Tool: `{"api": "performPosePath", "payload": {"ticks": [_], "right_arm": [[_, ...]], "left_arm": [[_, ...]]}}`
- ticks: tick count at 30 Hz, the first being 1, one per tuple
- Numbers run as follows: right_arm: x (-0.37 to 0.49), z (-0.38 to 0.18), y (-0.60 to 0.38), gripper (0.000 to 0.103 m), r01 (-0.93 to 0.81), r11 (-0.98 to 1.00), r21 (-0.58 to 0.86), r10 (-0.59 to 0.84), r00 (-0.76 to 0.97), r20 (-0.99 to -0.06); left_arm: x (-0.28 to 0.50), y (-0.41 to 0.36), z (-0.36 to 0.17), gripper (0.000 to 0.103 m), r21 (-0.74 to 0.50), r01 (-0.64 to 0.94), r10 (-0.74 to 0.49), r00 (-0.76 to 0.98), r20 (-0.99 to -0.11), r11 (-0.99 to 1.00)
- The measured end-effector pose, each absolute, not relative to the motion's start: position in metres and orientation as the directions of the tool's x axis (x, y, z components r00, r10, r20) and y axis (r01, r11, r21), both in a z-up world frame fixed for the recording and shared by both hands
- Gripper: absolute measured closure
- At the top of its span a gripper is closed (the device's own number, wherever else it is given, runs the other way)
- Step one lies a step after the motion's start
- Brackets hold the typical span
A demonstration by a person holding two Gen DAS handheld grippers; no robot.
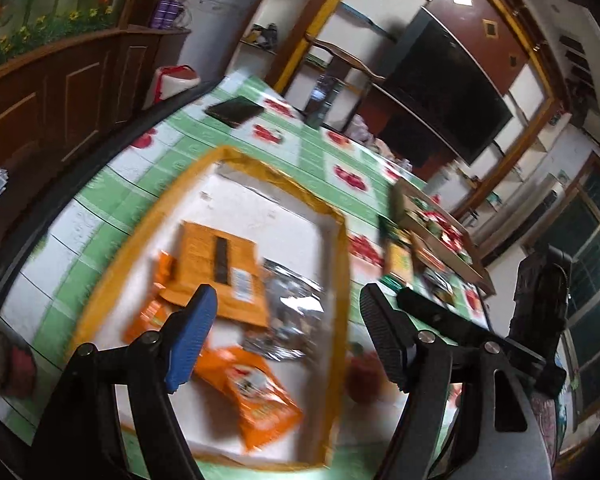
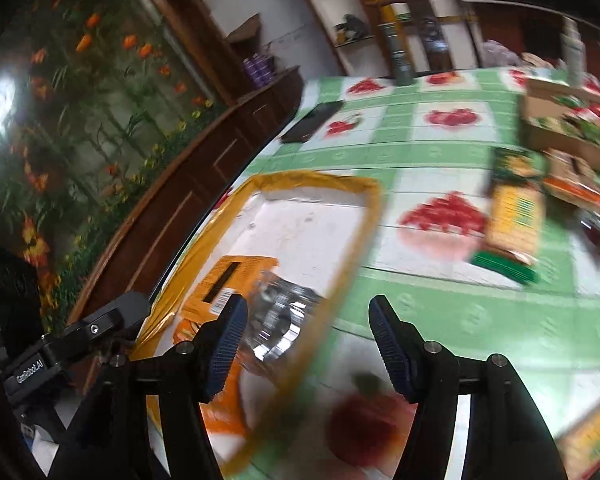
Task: Organize snacks
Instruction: 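Lower the biscuit pack and foil bag into the white tray and release both, then grasp a WEIDAN cracker pack with each gripper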
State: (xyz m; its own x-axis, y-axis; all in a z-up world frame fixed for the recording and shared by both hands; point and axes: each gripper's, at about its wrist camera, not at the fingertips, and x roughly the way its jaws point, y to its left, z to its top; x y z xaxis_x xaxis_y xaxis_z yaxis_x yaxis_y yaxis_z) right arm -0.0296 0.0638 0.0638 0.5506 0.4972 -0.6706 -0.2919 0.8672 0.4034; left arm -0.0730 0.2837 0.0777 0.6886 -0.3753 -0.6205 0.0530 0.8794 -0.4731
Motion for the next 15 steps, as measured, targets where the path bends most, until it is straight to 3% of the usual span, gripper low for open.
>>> {"api": "performPosePath", "payload": {"ticks": [9,15], "right_arm": [[-0.099,0.063,-0.116,0.034,0.017,0.882,0.471,0.350,0.646,-0.679],[-0.133,0.043,-0.157,0.032,0.135,0.861,0.490,0.316,0.613,-0.724]], "left_arm": [[-0.083,0.229,0.075,0.029,-0.482,0.135,-0.453,0.623,-0.638,0.866],[-0.081,0.190,0.069,0.029,-0.477,0.188,-0.491,0.569,-0.659,0.859]]}}
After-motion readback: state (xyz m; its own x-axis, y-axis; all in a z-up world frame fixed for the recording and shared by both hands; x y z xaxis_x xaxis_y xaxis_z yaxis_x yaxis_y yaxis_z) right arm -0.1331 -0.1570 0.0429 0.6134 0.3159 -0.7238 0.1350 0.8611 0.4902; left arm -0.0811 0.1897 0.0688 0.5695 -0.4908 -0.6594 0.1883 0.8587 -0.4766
